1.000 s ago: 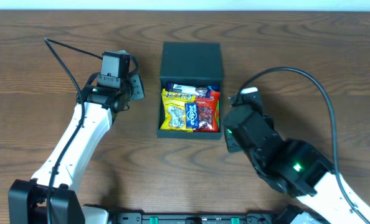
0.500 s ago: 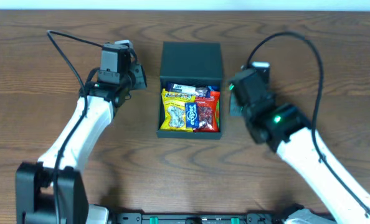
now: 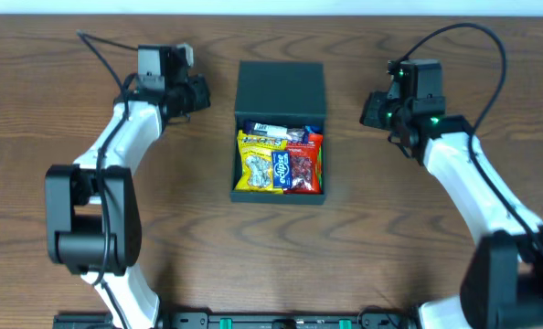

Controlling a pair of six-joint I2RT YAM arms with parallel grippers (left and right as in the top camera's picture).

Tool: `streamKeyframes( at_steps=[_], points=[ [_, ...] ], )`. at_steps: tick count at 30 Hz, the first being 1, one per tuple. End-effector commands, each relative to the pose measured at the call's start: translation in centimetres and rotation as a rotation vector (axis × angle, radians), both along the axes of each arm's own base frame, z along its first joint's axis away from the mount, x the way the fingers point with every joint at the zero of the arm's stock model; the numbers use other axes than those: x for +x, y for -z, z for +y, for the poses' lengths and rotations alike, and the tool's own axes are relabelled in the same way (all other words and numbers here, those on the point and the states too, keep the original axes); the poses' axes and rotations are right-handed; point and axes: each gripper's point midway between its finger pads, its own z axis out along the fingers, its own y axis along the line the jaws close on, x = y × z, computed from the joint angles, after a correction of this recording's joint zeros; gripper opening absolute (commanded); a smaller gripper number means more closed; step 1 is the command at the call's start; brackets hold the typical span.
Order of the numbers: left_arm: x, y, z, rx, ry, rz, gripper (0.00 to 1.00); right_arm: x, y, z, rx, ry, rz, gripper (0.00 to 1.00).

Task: Pack container
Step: 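Raise both grippers to the back edges of the box lid, then push the lid forward with both grippers to close the box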

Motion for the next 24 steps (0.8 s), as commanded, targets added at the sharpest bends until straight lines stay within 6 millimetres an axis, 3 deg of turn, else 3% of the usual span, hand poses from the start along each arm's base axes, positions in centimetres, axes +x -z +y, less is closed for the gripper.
streamKeyframes(
  at_steps=[1,7,13,17,24],
  points=[
    [1.3,0.1,-0.8,-0.035,0.04,0.011,0.06,0.2,2.4,2.0,0.093,-0.087,0.047,0.02],
    [2.2,2.5,-1.7,-0.087,0.052,0.094,0.06,1.9,6.2,2.9,0.151,-0.077,0.067,0.02],
    [2.3,4.5,-2.4,-0.134,0.065,0.145,0.06,3.3,8.0,4.0,0.227,-0.073,0.051,0.01],
    [2.3,4.8,-2.6,-0.147,0.065,0.153,0.06,4.0,8.4,4.5,0.267,-0.069,0.039,0.02],
    [2.7,4.0,-3.6,-0.209,0.084,0.132,0.06,5.1,7.4,6.0,0.342,-0.088,-0.02,0.02]
  ],
)
